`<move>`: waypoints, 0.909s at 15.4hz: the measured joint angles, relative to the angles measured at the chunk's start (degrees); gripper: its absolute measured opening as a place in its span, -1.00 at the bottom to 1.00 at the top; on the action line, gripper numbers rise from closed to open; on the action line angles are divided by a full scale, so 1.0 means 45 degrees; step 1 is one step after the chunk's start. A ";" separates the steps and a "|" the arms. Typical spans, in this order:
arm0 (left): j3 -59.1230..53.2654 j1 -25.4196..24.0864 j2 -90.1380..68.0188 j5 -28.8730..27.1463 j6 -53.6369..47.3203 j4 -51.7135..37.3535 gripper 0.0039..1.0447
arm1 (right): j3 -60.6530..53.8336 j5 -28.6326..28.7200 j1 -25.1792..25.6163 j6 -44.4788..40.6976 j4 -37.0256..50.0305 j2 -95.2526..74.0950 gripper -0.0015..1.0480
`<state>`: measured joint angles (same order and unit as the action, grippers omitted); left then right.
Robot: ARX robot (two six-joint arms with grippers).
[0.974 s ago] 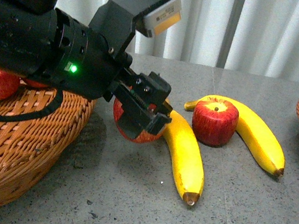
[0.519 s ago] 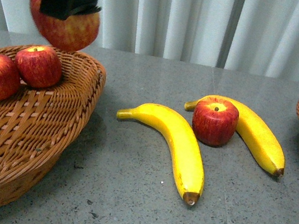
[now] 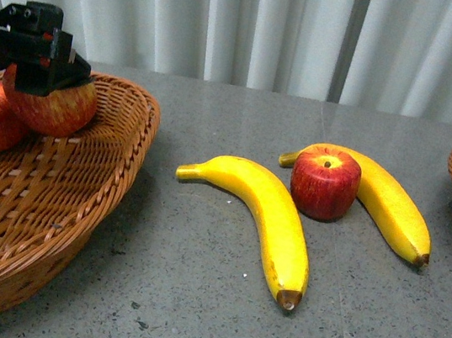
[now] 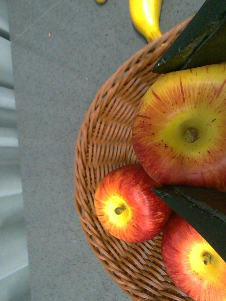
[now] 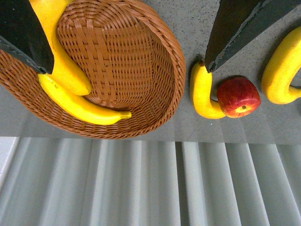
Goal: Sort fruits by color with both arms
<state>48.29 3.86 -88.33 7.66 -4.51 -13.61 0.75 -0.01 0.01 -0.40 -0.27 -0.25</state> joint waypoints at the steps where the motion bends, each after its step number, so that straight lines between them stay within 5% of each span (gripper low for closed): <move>1: 0.0000 -0.0073 -0.0277 -0.0044 -0.0024 -0.0107 0.15 | 0.0000 0.0000 0.0000 0.0000 0.0000 0.0000 0.87; 5: 0.0000 -0.0058 -0.0675 -0.0092 -0.0131 -0.0321 0.25 | 0.0000 0.0000 0.0000 0.0000 0.0000 0.0000 0.87; 8: 0.0000 0.0092 -0.0680 -0.0019 -0.0296 -0.0335 0.89 | 0.0000 0.0000 0.0000 0.0000 -0.0005 0.0000 0.87; 14: 0.1462 0.1899 0.0223 0.0160 -0.0495 0.0044 0.88 | 0.0000 0.0000 0.0000 0.0000 0.0000 0.0000 0.87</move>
<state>54.87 12.40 -87.33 8.38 -6.74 -13.41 0.75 -0.01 0.01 -0.40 -0.27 -0.25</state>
